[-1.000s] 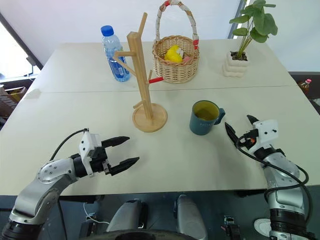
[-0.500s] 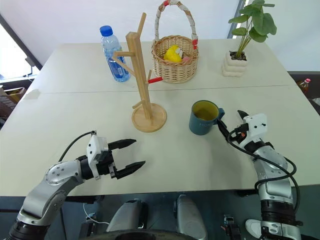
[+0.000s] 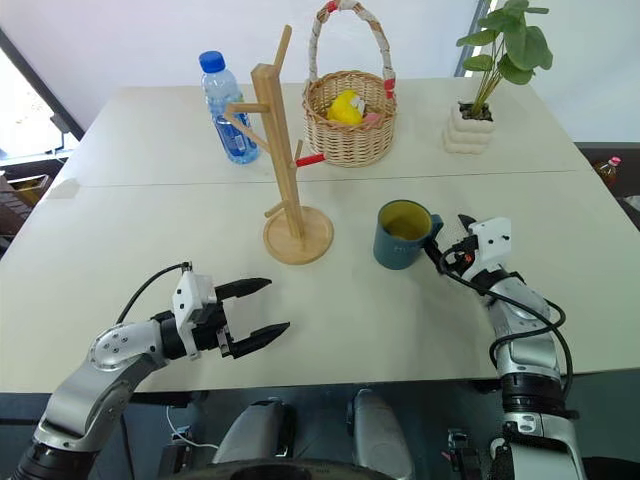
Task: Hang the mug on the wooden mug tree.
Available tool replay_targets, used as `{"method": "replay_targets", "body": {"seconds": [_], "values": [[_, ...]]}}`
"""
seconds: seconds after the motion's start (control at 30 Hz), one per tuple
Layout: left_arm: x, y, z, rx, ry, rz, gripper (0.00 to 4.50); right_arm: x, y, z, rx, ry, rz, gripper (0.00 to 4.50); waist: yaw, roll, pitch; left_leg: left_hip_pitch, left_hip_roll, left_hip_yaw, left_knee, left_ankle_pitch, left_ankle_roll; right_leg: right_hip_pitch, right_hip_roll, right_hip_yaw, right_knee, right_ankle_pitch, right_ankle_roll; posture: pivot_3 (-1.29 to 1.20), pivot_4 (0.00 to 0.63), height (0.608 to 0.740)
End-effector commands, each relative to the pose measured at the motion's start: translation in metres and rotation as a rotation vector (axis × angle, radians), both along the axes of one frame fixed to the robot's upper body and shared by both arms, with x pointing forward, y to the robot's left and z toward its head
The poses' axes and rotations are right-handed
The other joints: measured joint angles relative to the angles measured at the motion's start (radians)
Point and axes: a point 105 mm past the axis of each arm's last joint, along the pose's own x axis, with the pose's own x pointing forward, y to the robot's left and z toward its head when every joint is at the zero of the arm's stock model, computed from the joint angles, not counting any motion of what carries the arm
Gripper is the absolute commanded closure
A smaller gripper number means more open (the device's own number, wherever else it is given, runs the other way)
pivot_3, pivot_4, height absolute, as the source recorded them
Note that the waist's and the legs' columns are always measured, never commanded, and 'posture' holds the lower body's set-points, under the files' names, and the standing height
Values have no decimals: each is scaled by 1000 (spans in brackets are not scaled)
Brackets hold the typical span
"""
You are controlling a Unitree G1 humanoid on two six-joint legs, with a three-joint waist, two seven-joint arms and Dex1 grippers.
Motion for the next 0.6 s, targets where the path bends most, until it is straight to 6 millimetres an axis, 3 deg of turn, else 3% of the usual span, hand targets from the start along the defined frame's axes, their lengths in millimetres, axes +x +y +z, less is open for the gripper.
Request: {"method": "replay_targets", "body": {"seconds": [0.03, 0.1, 0.3, 0.47, 0.6], "values": [[0, -2, 12, -14, -51, -18, 0, 3, 4, 9, 6, -43, 28, 553, 0, 0, 0, 0, 0, 0, 0, 0, 0, 0, 0, 0, 0, 0, 0, 0, 150, 740], [0, -2, 14, -14, -56, -19, 0, 4, 6, 8, 19, -40, 42, 1308, 0, 0, 0, 0, 0, 0, 0, 0, 0, 0, 0, 0, 0, 0, 0, 0, 150, 740], [0, -2, 14, -10, -59, -16, 0, 2, 13, 8, 52, -36, 83, 4347, 0, 0, 0, 0, 0, 0, 0, 0, 0, 0, 0, 0, 0, 0, 0, 0, 150, 740], [2, -2, 14, -6, -61, -12, 0, -2, 15, 14, 23, -53, 92, 4433, 1, 0, 0, 0, 0, 0, 0, 0, 0, 0, 0, 0, 0, 0, 0, 0, 150, 740], [4, 4, 14, 5, -67, 10, 0, -11, 27, 43, -228, -153, 167, 4433, 1, 1, 0, 0, 0, 0, 0, 0, 0, 0, 0, 0, 0, 0, 0, 0, 150, 740]]}}
